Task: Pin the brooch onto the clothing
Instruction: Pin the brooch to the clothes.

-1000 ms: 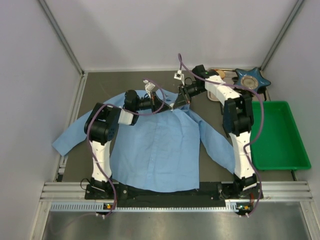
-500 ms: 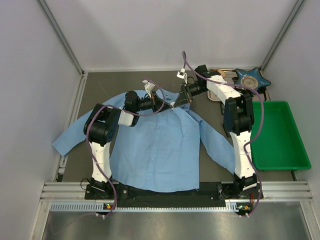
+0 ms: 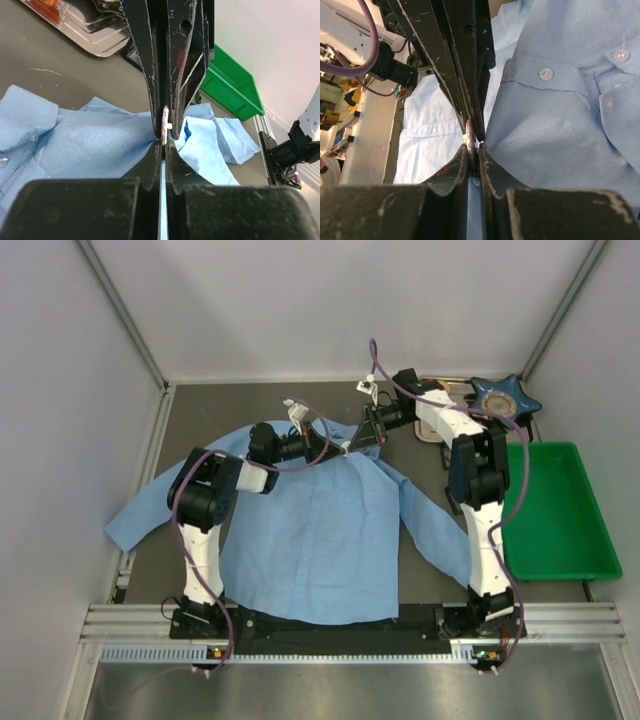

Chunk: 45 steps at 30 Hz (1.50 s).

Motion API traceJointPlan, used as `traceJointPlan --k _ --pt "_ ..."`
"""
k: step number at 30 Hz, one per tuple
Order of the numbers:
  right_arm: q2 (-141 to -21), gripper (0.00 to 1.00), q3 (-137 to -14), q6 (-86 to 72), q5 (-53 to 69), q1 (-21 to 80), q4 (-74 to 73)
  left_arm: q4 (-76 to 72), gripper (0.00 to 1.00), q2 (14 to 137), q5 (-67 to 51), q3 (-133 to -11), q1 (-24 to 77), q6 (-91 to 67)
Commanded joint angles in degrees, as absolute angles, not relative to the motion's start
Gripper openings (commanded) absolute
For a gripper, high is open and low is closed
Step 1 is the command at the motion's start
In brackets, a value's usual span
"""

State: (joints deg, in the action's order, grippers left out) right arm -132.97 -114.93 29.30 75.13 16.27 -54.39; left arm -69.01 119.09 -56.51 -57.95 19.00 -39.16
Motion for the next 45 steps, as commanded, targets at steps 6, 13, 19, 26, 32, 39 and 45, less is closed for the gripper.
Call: traceJointPlan --k 6,13,19,26,32,39,45 --pt "-129.8 0.00 -111.8 24.2 66.0 13.1 -42.2 -72.7 0.00 115.3 -57.3 -57.2 18.3 -39.0" --pt "-127.3 0.00 -107.9 15.4 66.2 13.0 -31.5 -71.1 0.00 114.5 -55.8 -56.5 18.2 -38.1" --pt "-127.1 0.06 -107.5 16.5 69.4 13.0 -31.2 -70.3 0.00 114.5 -54.8 -56.3 17.9 -38.0" --pt "-126.1 0.43 -108.1 17.0 69.3 12.5 -31.4 -61.8 0.00 115.1 -52.6 -58.8 17.7 -33.2" --pt "-125.8 0.64 -109.2 12.5 64.5 11.3 -31.5 -53.3 0.00 115.2 -52.0 -59.9 17.6 -26.4" --pt "-124.4 0.66 -109.2 10.5 49.2 11.1 -37.1 -29.4 0.00 112.1 -46.1 -64.2 20.1 -3.9" --pt "-123.1 0.66 -106.7 11.7 40.2 11.6 -42.6 -4.3 0.13 111.0 -45.2 -70.9 25.4 25.9"
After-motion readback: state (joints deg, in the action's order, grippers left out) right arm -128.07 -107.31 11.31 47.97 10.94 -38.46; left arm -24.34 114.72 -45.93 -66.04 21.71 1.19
